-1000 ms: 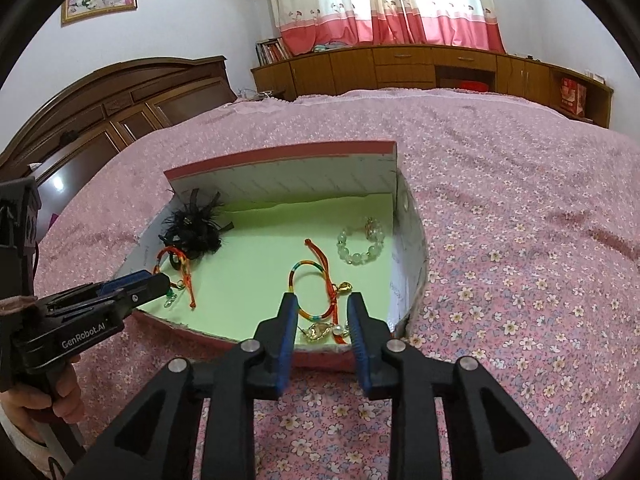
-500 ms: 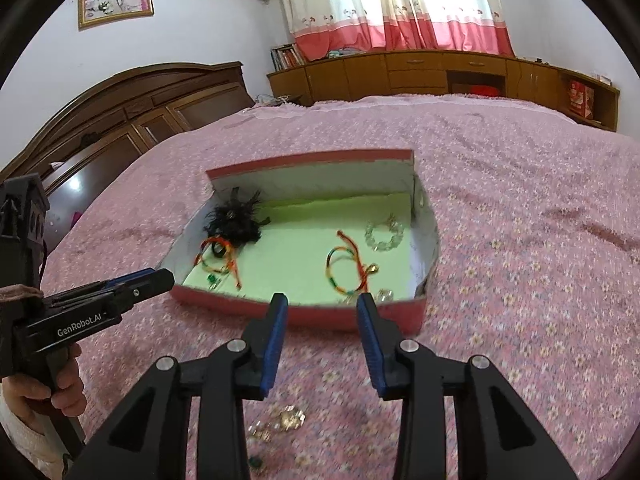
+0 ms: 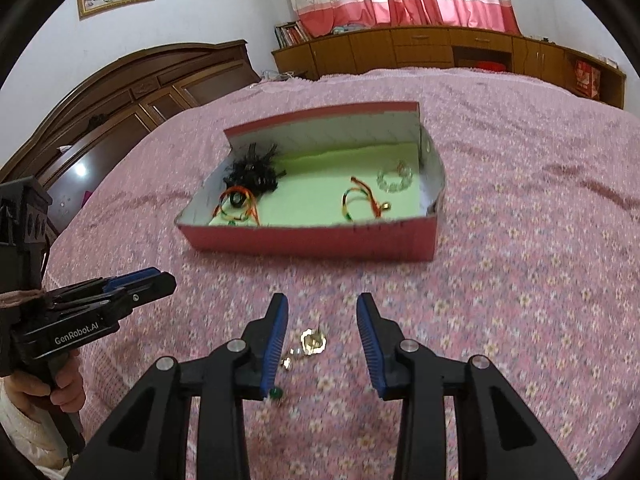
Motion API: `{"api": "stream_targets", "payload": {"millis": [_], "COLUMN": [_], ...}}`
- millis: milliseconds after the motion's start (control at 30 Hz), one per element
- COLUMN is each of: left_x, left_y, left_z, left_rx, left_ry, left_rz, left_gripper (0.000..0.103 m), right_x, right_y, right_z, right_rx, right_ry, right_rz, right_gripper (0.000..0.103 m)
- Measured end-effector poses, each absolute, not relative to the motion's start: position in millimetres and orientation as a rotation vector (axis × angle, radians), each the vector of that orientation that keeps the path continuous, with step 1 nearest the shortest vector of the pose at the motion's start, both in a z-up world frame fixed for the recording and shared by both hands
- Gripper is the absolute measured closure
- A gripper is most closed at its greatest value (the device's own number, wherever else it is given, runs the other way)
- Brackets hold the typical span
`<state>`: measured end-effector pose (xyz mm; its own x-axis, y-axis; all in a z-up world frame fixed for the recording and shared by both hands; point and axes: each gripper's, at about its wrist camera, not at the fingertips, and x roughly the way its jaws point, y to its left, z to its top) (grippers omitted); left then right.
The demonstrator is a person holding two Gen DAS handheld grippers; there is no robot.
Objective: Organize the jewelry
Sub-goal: 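Grasp the pink crystal hairpin with the left tool while the right tool grasps the green bead earring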
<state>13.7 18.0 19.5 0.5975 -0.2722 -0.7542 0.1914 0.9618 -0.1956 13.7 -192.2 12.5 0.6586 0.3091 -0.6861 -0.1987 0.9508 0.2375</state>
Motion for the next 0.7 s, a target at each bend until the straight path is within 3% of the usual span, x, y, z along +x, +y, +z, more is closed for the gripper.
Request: {"api": "stream_targets", "payload": {"millis": [700], "left_x": [-15], "left_y": [19], "left_z": [-1], "left_rx": [-0.05], "left_ry": [0.983], "left_rz": [-0.309], "left_gripper": [0.077], "right_x": [-8], "right_y": [-167], "right_z": [-14], "right_rx": [0.12], "right_ry": [0.946], "right_rz": [0.38], "right_gripper": [0.064]}}
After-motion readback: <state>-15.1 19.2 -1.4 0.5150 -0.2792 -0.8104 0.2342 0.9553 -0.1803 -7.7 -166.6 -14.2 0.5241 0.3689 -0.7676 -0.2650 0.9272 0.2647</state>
